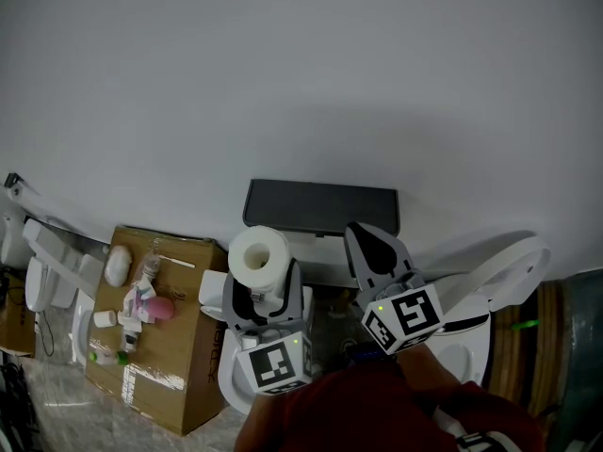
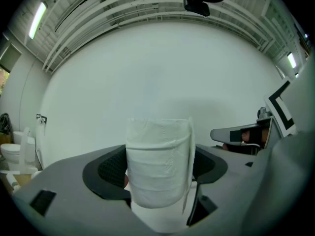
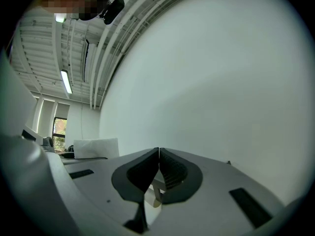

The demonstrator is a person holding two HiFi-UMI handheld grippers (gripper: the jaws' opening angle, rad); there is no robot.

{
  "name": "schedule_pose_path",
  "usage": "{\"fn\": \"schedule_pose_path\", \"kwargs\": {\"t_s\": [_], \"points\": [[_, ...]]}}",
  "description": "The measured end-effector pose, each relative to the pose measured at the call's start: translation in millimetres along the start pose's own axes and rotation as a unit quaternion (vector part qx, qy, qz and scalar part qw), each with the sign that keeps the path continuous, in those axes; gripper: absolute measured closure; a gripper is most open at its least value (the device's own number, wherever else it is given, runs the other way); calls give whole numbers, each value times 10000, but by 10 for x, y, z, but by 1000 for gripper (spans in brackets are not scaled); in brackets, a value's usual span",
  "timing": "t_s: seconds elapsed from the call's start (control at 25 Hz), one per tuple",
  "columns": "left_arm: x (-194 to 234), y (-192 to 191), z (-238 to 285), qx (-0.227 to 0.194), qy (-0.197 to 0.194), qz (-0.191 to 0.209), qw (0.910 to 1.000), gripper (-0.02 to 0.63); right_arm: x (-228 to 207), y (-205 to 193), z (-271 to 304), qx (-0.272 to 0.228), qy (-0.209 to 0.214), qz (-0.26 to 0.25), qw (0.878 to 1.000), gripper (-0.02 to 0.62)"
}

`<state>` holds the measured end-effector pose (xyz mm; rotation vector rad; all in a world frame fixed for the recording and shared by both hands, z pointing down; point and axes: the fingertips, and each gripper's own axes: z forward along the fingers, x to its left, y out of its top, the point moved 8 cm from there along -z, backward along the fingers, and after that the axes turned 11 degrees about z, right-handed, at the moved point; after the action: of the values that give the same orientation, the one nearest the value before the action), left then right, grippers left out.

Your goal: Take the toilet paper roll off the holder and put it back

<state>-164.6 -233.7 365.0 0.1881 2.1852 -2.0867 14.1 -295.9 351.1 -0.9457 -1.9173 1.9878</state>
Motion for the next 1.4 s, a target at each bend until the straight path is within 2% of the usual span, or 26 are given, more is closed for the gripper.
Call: {"fn": "schedule_pose_path", "kwargs": {"t_s": [0.8,1.12,1.4], "points": [[-12,-51,1,181,-17,-121,9998,196,3,-12,9,51,-46,32,10000,577],[-12,76,-9,2,-11,-140,9999,196,0,-8,-40,39,-54,18,10000,577],[55,342,74,-401,4,-115,9991,196,5,42,-80,17,-85,-58,9999,577]]}}
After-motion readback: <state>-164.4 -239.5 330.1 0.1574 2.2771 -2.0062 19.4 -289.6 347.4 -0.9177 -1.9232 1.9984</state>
